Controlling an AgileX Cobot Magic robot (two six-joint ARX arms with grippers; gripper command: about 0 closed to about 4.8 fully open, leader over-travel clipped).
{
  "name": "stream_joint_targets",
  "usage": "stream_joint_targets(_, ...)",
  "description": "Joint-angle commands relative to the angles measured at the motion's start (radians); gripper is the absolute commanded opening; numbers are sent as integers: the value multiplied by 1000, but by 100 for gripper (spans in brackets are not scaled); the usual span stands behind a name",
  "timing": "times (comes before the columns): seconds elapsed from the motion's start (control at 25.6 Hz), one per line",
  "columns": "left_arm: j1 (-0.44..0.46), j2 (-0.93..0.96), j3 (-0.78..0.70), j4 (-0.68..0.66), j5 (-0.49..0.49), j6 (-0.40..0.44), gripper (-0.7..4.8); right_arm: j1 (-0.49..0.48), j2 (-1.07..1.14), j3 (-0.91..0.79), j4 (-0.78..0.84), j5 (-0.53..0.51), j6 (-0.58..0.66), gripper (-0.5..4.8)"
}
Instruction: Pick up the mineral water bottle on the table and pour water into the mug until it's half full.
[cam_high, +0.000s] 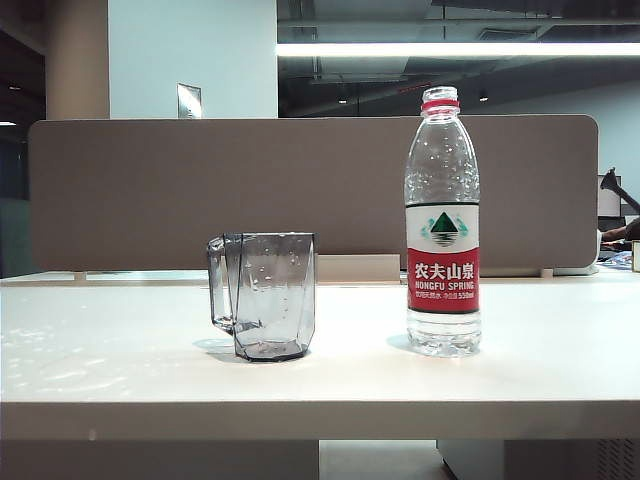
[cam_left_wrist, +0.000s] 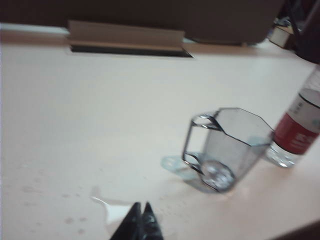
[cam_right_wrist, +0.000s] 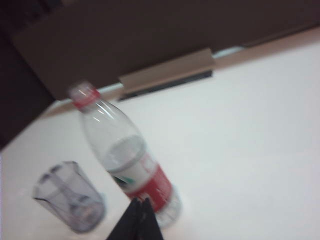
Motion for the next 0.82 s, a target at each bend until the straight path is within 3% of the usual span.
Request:
stream_joint_targets(0.04,-18,132,64,-2,96,4,-5,2,51,61,11,-98,42,-9)
stream_joint_targets(0.2,-86,304,152,-11,123,89,-5,2,156,153,-15,-229,-19,-8)
stream_joint_targets(0.23,-135,361,170,-12,117,169,-5,2,213,195,-42,-298,-104,36)
stream_joint_targets(0.35,-226,432,170,-59,38,184,-5,2,306,246,-65,-402,-130,166)
stream_joint_targets(0.51,-275,455,164,-84,-55,188,-5,2,351,248,-26,-484,-129,171)
stream_joint_targets(0.74,-275,453,126,68,-51,171,-5,1,374,239,-31,-471,-125,171)
stream_joint_targets(0.82,-275,452,112,81,-50,164,-5,2,365,214,-32,-409,-209,168)
